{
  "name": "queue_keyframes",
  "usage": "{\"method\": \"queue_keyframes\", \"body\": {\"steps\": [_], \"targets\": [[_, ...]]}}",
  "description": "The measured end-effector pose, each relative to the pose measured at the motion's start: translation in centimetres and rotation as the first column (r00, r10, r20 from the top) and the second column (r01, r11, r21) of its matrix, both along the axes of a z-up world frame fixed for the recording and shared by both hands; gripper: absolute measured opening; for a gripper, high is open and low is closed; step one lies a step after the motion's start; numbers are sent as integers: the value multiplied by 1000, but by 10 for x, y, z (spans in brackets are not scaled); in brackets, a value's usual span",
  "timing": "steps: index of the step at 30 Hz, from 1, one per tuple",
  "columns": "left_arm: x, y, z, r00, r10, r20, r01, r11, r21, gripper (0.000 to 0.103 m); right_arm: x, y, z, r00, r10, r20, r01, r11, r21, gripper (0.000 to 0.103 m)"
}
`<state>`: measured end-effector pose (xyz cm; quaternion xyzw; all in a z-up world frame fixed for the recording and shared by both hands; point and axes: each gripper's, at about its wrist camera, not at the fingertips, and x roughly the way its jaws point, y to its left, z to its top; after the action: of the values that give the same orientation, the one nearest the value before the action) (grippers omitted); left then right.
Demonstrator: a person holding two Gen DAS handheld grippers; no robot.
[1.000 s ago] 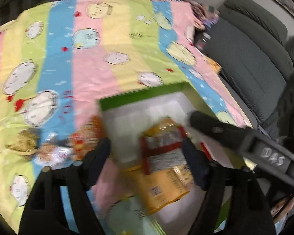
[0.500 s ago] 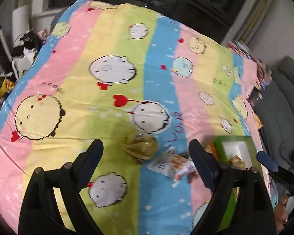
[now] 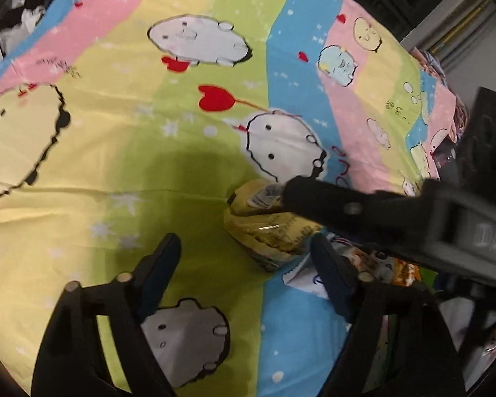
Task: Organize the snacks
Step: 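Move the right tool to the gold bag and grasp it, then carry the gold bag with the right tool over the box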
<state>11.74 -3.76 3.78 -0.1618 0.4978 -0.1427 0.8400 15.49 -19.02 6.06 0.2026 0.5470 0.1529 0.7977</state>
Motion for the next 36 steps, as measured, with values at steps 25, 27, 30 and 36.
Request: {"method": "queue_keyframes", "body": {"steps": [25,27,30,36], "targets": [[-91,-26,106,962,-95,258,95,995,13,36,-90,-1,90,973,-19,229,-3,995,95,49],[-107,-30,123,947,-110,301,108,994,23,36,-108,-4,108,961,-29,276,1,995,102,49],[-132,-37,143,929,-126,348,121,992,38,36,-135,-11,128,943,-45,330,8,993,114,49],[-171,-55,167,893,-180,412,174,983,52,36,-185,-30,154,905,-84,416,39,992,117,49]]}}
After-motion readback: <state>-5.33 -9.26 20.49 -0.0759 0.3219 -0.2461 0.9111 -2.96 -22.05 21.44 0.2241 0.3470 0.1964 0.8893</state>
